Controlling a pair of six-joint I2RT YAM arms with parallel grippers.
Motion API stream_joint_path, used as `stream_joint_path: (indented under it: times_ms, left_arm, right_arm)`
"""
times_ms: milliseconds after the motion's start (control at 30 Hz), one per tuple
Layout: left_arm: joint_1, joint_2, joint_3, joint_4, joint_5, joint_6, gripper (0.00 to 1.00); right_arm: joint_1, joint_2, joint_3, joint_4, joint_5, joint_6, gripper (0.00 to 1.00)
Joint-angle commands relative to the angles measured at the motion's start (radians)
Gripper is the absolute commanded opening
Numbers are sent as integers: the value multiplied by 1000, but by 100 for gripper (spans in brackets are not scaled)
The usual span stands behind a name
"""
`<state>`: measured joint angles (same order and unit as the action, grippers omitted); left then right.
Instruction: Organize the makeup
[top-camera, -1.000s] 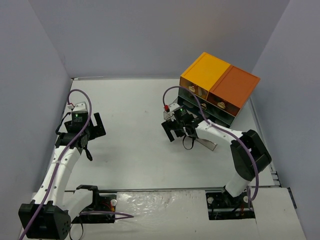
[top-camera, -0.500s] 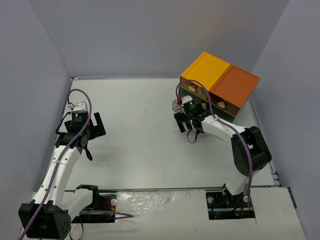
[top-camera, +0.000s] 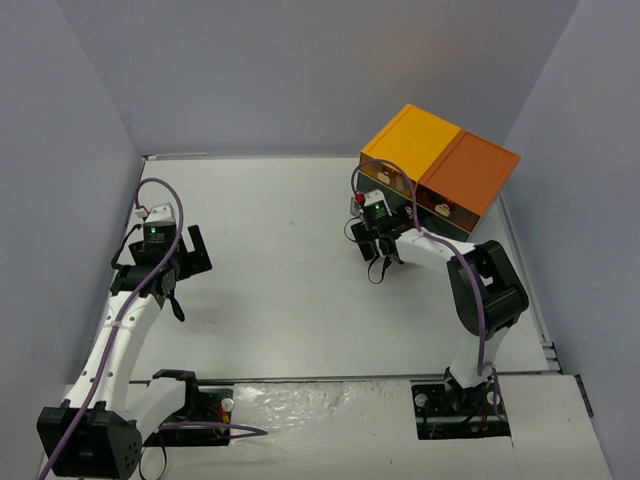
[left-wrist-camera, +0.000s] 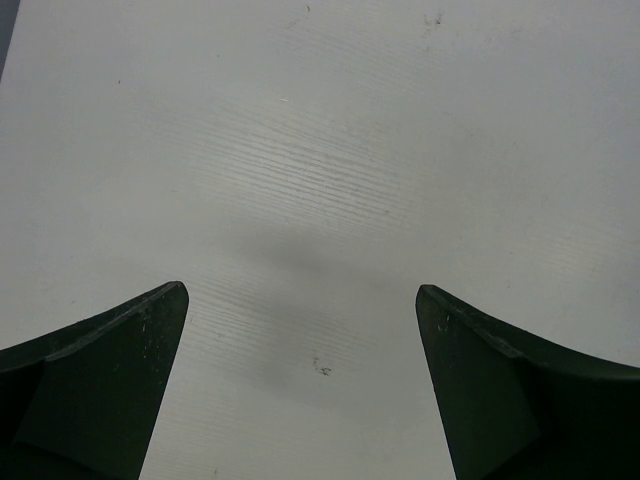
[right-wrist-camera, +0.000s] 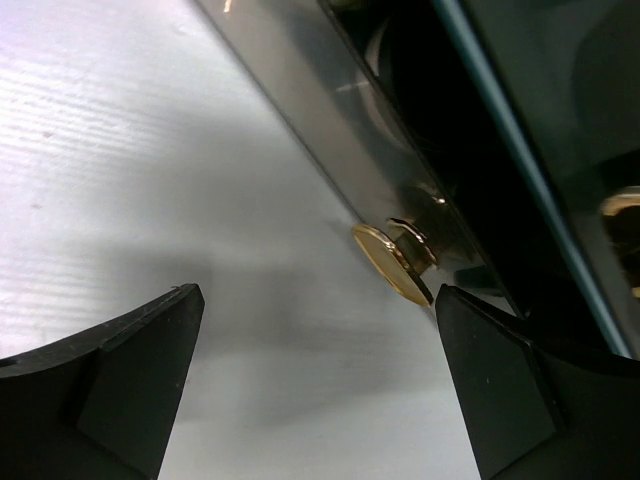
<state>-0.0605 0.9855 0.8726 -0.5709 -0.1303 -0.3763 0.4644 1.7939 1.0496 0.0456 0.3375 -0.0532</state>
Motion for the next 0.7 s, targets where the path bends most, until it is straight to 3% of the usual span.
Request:
stream_joint_path:
  times_ms: [0,467,667]
  left_arm:
    - [7,-23,31,42,-1,13,97]
    - [6,-40,29,36,-5,14,97]
    - [4,-42,29,36,-2,14,97]
  right_arm:
    - [-17,-14,57,86,182,-20,100]
    - [-16,22,39,137,274,-84,100]
    - [1,-48,25,115,262,-70,100]
